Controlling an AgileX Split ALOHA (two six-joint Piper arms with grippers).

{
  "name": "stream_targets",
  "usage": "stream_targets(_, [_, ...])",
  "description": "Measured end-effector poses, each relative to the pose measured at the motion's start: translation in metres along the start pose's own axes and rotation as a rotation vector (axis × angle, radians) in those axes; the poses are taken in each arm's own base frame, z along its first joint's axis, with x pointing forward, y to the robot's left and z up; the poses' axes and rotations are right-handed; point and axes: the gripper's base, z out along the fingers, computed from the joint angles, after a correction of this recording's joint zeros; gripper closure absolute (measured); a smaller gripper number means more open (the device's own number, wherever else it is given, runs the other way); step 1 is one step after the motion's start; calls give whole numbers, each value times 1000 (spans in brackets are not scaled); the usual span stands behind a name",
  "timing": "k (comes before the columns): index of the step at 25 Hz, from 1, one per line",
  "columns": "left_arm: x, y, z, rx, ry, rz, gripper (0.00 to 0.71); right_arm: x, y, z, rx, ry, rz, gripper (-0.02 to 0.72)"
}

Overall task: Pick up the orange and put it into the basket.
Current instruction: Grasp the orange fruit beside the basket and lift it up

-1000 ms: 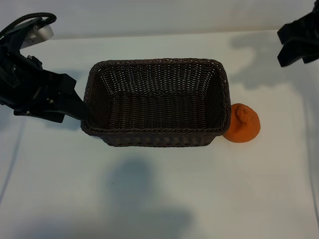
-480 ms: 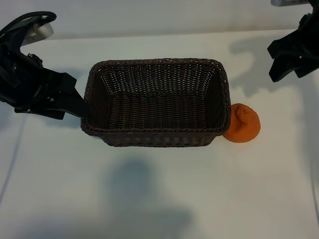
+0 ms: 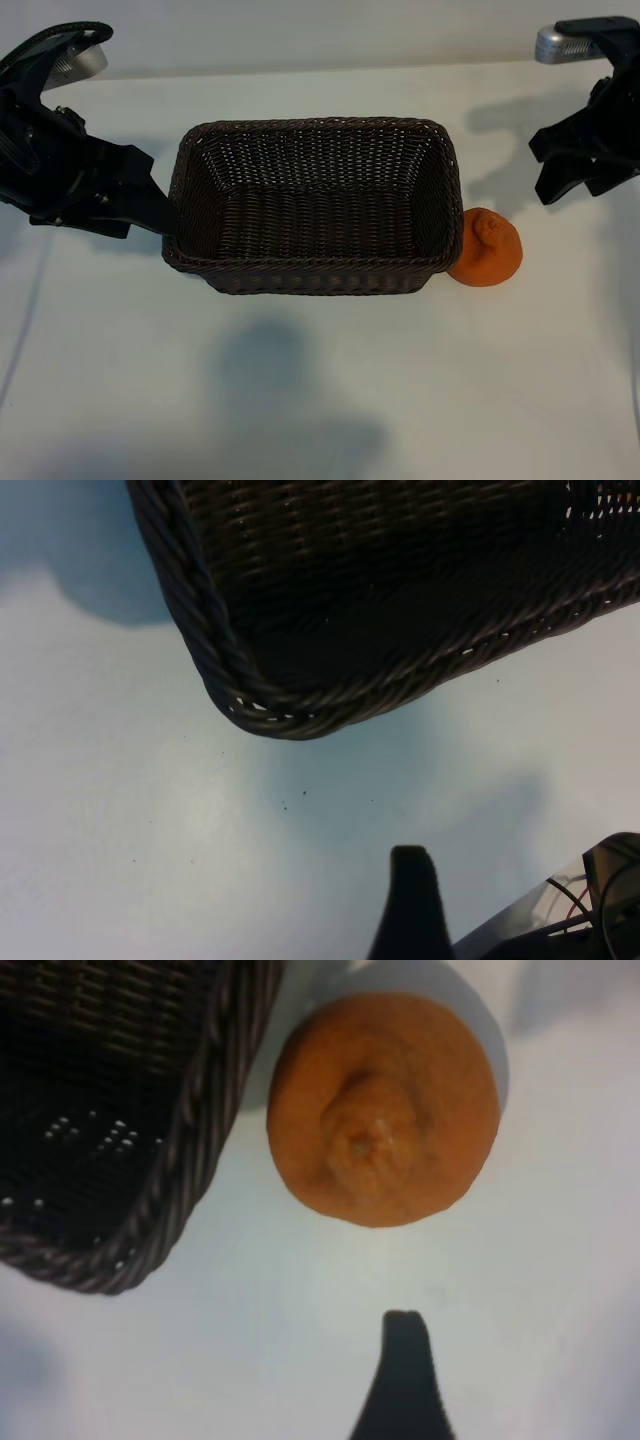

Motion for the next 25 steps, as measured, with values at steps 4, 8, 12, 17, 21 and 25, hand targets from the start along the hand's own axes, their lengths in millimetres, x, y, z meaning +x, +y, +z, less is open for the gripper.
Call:
stream_targets(4, [0, 0, 0, 0, 0, 0, 137, 3, 0, 10, -19, -23, 4, 163])
stream_targets(8, [0, 0, 0, 0, 0, 0, 137, 3, 3, 12, -63, -42, -4, 163])
stream_targets(12, [0, 0, 0, 0, 0, 0, 137, 2, 5, 12, -86, -55, -14, 163])
stream_targets(17, [0, 0, 0, 0, 0, 0, 137, -1, 6, 12, -92, -87, -25, 163])
stream_targets(21, [0, 0, 0, 0, -1, 0, 137, -2, 6, 13, -92, -103, -39, 163])
stream_targets(25, [-1, 0, 0, 1, -8, -1, 137, 2, 4, 21, -82, -109, -40, 163])
